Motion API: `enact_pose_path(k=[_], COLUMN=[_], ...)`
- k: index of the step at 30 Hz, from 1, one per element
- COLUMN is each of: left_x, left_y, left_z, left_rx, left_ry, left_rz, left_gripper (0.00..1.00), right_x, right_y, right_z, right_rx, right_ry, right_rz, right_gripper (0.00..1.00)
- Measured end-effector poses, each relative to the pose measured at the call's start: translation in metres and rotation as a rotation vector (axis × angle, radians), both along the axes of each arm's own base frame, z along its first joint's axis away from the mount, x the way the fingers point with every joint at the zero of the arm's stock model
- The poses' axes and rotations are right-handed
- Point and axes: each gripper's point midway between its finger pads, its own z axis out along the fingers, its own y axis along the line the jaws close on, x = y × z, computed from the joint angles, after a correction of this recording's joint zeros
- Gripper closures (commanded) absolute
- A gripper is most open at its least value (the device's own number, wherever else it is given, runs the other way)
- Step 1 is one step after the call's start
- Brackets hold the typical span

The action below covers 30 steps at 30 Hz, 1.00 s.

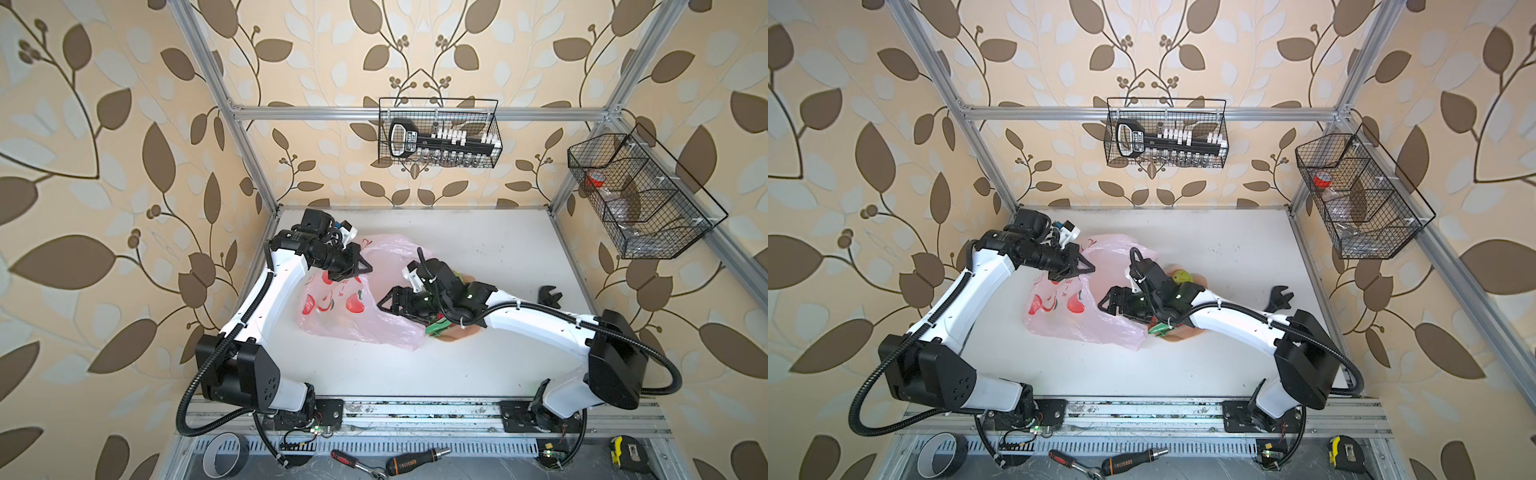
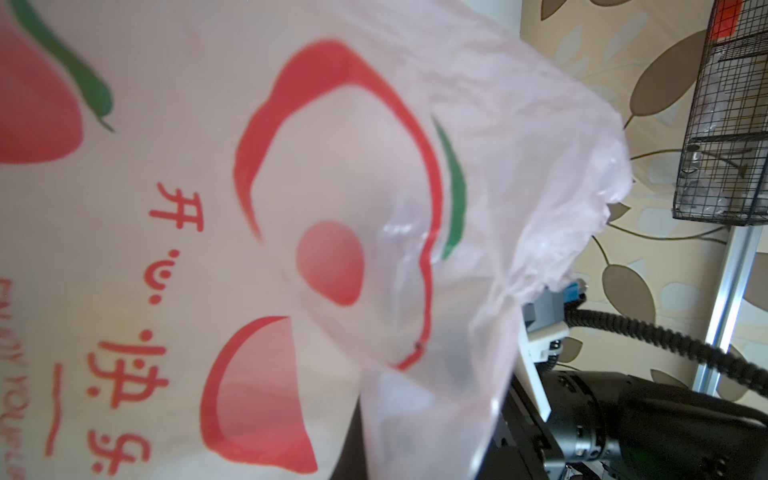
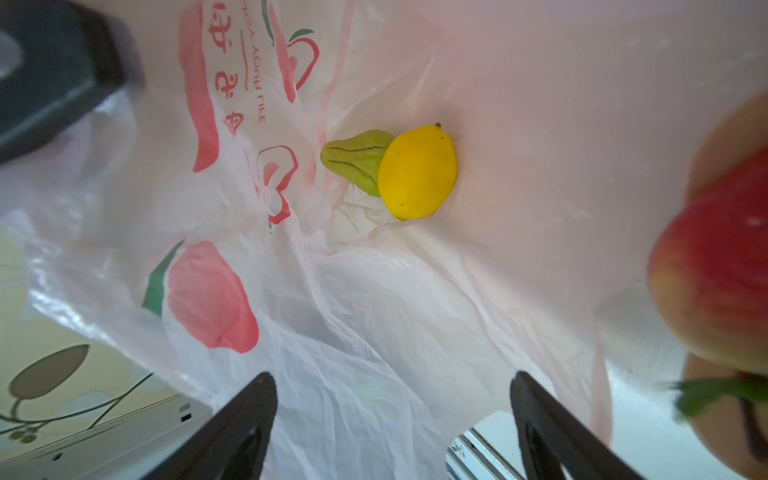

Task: Place the fruits into the plastic bag
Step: 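Open the right gripper and withdraw it from the bag toward the plate, then lower the right gripper onto a red strawberry on the plate and close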

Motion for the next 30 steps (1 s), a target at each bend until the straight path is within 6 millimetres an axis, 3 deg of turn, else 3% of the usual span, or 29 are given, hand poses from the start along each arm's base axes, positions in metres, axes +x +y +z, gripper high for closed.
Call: enact_pose_path(k=[9,14,19,30], left_x=[0.000,-0.006,-0.009,-0.013], left_y=[-0.001,0.001,0.002,0.002], left_z=[0.000,-0.004,-0.006,-0.007], left_rx=[-0.003,0.004,0.016,0.019], left_ry=[-0.002,0.015,0.021,0.025], left_rz=[-0.005,-0.003,-0.012,-0.032], left_gripper=[1.00,1.00,1.00,1.00], right_x=[-0.003,-0.001,0.002,0.023], right_y=[-0.060,-0.084,-0.088,-0.079], right_z=[-0.004,-0.010,-0.016,-0.053], right_rx=[-0.247,-0.356,-0.400,-0.489], right_ry=[-0.112,-0.159,-0.186,-0.167], right_rz=[-0.012,0.018,0.046,0.047], right_gripper=[0.14,0.15,0.16,0.17])
